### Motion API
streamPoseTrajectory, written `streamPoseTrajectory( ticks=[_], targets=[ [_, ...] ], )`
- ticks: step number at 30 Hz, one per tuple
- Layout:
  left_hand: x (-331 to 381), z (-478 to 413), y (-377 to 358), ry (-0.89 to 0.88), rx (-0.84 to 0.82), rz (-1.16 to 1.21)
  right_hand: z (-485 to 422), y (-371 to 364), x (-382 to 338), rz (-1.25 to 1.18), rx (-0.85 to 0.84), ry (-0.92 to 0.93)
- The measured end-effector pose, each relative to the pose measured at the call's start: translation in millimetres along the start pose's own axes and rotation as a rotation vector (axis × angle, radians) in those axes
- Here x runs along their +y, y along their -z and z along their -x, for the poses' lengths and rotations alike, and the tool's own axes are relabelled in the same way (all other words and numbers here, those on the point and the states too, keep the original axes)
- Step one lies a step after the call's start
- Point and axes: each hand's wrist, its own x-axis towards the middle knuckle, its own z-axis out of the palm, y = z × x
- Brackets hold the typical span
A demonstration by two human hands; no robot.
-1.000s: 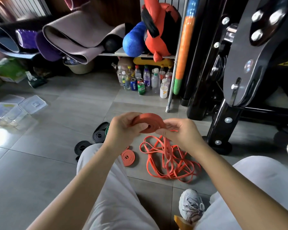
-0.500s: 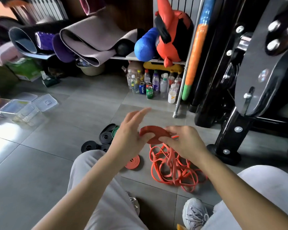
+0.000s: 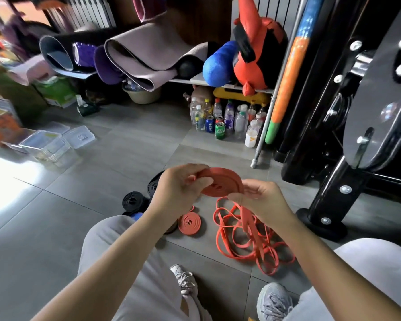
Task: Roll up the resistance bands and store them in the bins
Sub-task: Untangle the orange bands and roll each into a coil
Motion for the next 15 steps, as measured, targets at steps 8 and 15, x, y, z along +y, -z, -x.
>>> streamPoseTrajectory(
  ticks=[8, 15],
  targets=[
    [-7, 14, -14, 0.192, 0.051, 0.420, -4, -5, -20, -0.153, 0.022, 0.042],
    [19, -5, 1, -0.287, -0.255, -0.736, -16, 2, -29, 0.382, -0.095, 0.081]
  ],
)
